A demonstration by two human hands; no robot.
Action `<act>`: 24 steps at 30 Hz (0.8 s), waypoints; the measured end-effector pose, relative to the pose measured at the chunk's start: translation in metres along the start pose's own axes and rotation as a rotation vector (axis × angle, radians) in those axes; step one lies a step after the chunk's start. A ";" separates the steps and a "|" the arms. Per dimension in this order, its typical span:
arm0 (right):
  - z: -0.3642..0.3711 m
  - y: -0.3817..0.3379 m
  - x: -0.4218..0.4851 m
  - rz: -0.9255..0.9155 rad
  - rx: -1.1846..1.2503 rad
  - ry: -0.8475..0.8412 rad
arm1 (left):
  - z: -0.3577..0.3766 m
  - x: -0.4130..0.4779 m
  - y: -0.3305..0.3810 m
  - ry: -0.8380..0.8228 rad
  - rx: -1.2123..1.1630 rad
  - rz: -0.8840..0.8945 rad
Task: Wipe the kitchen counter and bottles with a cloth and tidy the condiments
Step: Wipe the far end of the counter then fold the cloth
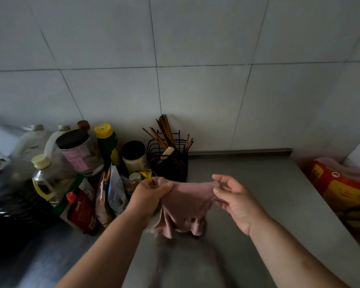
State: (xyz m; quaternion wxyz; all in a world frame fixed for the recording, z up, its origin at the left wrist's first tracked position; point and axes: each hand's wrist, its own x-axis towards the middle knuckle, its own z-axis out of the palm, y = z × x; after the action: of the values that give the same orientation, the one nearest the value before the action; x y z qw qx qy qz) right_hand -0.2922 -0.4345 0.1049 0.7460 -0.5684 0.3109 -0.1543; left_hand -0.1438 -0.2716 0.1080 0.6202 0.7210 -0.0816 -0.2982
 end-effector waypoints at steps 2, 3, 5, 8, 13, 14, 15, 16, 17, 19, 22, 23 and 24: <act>-0.001 -0.002 0.001 -0.029 -0.019 -0.010 | -0.001 0.001 0.007 0.007 0.018 0.050; -0.002 -0.001 0.001 -0.020 -0.037 -0.014 | -0.001 0.000 0.006 0.010 0.035 0.039; -0.003 0.006 0.001 0.020 -0.058 -0.019 | -0.002 -0.002 0.002 0.019 0.063 0.000; -0.003 0.014 0.005 0.066 -0.074 0.000 | -0.002 -0.004 -0.006 0.005 0.050 -0.078; -0.001 -0.003 0.013 0.006 0.008 -0.002 | 0.002 -0.001 0.016 -0.022 0.115 0.042; -0.002 -0.009 0.013 -0.012 0.049 -0.022 | 0.001 -0.003 0.023 -0.031 0.109 0.073; -0.003 -0.012 0.011 -0.024 0.088 -0.042 | -0.001 -0.005 0.028 -0.038 0.089 0.093; -0.004 -0.014 0.009 -0.029 0.113 -0.056 | -0.003 -0.008 0.031 -0.039 0.082 0.103; -0.007 -0.013 0.007 -0.022 0.114 -0.066 | -0.006 -0.010 0.031 -0.038 0.100 0.107; -0.011 -0.001 0.001 0.021 0.050 -0.062 | -0.012 -0.017 0.022 -0.048 0.191 0.101; -0.018 0.031 -0.010 0.148 -0.161 -0.058 | -0.017 -0.028 -0.007 -0.090 0.436 0.002; -0.021 0.043 -0.013 0.197 -0.256 -0.073 | -0.019 -0.028 -0.020 -0.110 0.518 -0.066; -0.025 0.054 -0.016 0.243 -0.347 -0.104 | -0.021 -0.029 -0.031 -0.139 0.594 -0.140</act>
State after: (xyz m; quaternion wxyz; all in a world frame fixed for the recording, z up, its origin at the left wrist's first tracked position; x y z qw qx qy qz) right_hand -0.3276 -0.4276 0.0546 0.6652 -0.6537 0.3601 0.0218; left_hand -0.1638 -0.2329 0.0893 0.3532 0.8524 -0.1577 -0.3518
